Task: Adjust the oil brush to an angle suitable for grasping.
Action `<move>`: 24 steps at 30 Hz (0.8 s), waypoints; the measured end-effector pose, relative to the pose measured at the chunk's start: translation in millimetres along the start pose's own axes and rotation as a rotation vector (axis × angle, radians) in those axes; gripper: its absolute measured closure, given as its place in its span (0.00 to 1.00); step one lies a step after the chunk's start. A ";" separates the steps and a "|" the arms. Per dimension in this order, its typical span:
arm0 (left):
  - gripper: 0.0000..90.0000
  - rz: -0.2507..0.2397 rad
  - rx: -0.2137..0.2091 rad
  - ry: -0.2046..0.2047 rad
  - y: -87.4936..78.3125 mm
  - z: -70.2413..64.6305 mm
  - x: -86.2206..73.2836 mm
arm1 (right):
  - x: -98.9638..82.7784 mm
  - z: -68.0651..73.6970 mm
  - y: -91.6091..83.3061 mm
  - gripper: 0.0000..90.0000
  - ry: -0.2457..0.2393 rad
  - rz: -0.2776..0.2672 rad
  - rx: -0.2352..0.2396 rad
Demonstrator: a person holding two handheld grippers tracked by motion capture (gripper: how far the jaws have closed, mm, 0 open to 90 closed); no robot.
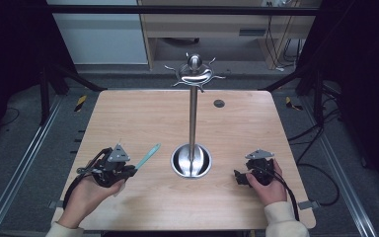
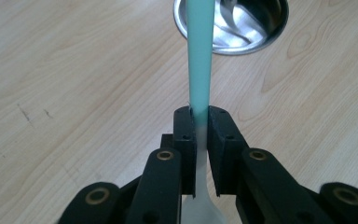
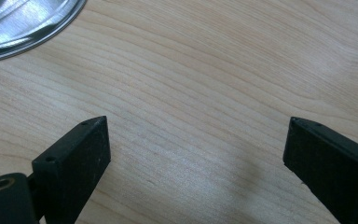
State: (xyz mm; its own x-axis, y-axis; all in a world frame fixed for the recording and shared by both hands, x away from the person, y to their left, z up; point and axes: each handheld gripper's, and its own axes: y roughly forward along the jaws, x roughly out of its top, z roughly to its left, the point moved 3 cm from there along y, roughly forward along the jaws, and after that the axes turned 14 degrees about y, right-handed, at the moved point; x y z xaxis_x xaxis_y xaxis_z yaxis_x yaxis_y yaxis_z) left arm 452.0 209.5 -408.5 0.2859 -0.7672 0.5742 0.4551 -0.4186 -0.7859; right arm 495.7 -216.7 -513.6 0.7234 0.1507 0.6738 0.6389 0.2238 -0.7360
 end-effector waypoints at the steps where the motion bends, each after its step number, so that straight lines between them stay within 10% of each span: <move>1: 0.91 -0.009 0.004 -0.002 -1.1 -0.1 1.2 | 0.0 0.0 0.0 0.09 0.000 0.000 0.000; 24: 0.91 -0.133 0.062 -0.004 -24.2 4.0 19.2 | -0.1 0.0 -0.1 0.09 0.000 0.000 -0.001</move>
State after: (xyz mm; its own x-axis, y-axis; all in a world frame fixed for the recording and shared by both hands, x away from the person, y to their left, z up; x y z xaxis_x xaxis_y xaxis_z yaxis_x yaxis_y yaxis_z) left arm 449.9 206.8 -377.5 0.2228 -0.7047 0.6736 0.5404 -0.4858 -0.6870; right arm 495.6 -216.7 -513.5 0.7235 0.1503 0.6738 0.6391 0.2233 -0.7360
